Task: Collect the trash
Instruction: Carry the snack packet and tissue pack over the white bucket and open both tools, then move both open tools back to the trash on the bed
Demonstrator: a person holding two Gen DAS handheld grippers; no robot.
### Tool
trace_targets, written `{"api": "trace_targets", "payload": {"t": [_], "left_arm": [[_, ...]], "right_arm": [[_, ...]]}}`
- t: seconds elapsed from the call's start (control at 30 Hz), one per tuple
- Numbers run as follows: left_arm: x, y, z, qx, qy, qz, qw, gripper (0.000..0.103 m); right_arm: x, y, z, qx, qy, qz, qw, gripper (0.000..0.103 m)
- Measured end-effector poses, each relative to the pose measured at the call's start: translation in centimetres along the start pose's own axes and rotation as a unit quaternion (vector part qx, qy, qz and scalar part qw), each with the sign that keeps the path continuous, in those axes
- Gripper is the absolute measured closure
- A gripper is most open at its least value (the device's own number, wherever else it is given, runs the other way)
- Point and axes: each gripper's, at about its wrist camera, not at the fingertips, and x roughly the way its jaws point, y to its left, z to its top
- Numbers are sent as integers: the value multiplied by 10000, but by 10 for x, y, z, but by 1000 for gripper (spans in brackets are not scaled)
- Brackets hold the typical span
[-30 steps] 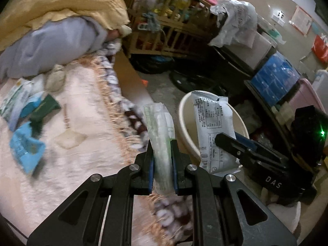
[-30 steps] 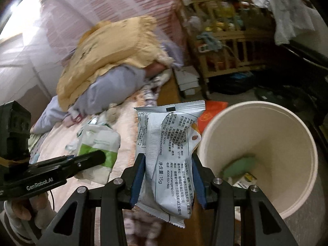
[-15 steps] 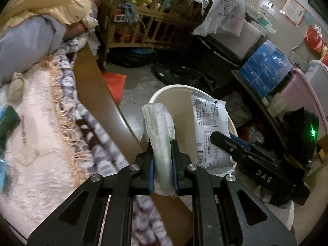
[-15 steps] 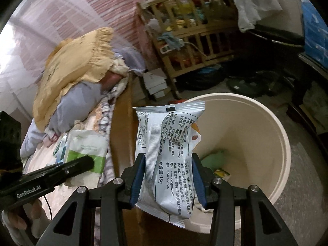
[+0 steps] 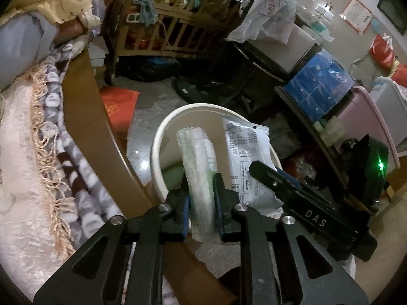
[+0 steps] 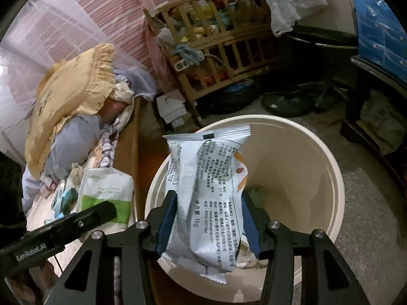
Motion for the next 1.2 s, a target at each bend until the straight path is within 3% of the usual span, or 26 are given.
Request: {"api": "trace_targets", "payload": {"t": [0.1, 0.3, 0.83, 0.93, 1.2], "left_arm": [[0, 1, -3, -54, -17, -85, 9999, 57], [-11, 10, -9, -120, -17, 12, 9999, 57], [-82, 66, -38, -262, -465, 1182, 9915, 57], [-99, 82, -46, -292, -534, 1399, 9883, 57], [-147, 144, -73, -727, -577, 1886, 9777, 57]], "right_arm": [[-3, -1, 0, 56, -116, -100, 9999, 52], [-1, 4, -2, 30, -43, -49, 10000, 51], [9, 87, -23, -674, 302, 616, 9954, 50], [13, 112, -28, -873, 415, 835, 9918, 44], [29, 181, -52, -1501, 824, 1403, 9752, 43]]}}
